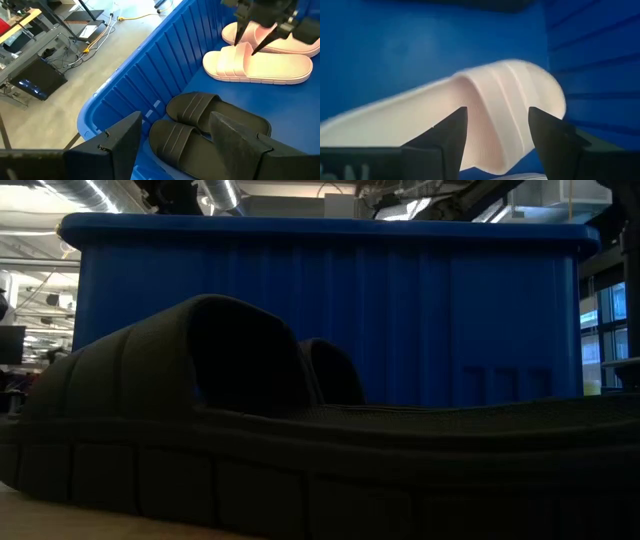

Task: Pick and place slides into bin
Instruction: Adjust the pink slide into the blue bin

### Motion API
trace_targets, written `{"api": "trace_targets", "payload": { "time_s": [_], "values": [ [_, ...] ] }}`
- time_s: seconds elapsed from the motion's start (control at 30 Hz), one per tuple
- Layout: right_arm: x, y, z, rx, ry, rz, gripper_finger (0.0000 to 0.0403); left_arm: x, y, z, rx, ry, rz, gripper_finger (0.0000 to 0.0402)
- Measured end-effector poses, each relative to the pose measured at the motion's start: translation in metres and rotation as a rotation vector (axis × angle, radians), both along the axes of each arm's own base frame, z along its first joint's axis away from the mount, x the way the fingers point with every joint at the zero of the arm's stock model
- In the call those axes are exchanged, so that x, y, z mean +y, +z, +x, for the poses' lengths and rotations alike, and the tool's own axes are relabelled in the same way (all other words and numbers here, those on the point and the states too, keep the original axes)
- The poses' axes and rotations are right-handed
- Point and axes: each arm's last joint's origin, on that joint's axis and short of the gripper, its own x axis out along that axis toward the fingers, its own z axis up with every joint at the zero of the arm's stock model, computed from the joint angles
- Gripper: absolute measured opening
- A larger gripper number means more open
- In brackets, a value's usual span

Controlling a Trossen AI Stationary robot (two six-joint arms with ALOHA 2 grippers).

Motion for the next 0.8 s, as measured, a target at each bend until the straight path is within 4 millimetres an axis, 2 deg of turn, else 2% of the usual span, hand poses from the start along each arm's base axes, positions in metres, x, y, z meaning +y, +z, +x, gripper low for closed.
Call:
{"api": "trace_targets", "payload": {
  "time_s": [0.13,0.33,0.47,0.67,0.73,0.8],
  "values": [
    [-0.005,-0.018,0.003,0.089,-0.023,-0.062,0.0210,0.000,0.000,0.000,0.006,0.000,-0.001,0.0228],
    [-0.007,-0.032,0.005,0.149,-0.043,-0.092,0.0200,0.000,-0.001,0.000,0.007,0.000,-0.002,0.0228],
    [-0.008,-0.033,0.005,0.148,-0.047,-0.097,0.0151,0.000,-0.001,0.000,0.007,0.000,-0.002,0.0228],
    [-0.009,-0.033,0.005,0.156,-0.083,-0.116,0.0030,0.000,-0.001,0.000,0.007,0.000,-0.002,0.0228],
    [-0.009,-0.033,0.005,0.159,-0.087,-0.117,0.0015,0.000,-0.001,0.000,0.007,0.000,-0.002,0.0228],
    [-0.009,-0.032,0.004,0.160,-0.120,-0.130,0.0019,0.000,-0.001,0.000,0.007,0.000,-0.002,0.0228]
  ]
}}
